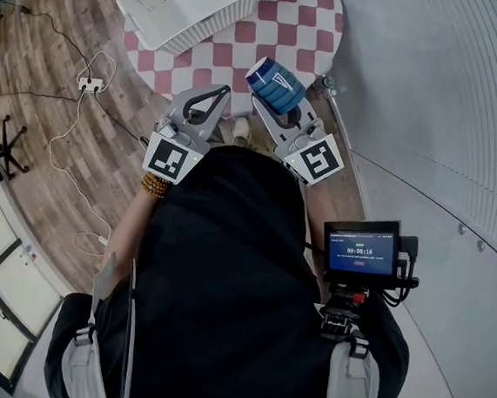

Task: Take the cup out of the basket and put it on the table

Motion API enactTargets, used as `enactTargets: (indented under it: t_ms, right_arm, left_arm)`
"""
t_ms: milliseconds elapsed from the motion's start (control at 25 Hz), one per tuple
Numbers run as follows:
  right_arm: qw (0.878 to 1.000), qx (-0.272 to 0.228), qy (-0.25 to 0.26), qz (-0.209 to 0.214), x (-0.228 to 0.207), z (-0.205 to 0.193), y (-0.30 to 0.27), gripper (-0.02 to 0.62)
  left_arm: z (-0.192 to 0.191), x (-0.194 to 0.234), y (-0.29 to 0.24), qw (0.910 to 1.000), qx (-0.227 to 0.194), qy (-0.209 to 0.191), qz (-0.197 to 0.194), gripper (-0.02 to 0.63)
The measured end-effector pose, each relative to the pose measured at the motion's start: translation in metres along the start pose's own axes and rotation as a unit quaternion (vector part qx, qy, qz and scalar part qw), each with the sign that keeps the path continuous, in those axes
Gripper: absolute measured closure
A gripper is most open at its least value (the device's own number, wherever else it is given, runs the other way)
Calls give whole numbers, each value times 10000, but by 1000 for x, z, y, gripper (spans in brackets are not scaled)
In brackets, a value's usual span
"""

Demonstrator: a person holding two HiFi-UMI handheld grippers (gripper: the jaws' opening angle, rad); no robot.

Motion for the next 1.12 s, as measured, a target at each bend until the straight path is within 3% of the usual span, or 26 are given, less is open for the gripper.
enactTargets:
  t_ms: [1120]
  right_arm:
    - [9998, 184, 6, 81, 3, -6, -2, 554]
  left_arm:
    - [-1, -3, -1, 10000, -28, 45, -26, 600]
Point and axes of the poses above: the fingertips, and each gripper's own axes: y backward along the fingers, x to its left, z out of its top, the point moved 3 cm from there along y, backward along the fingers, and after that the axes turned 1 degree about z, right-handed, at the moved point
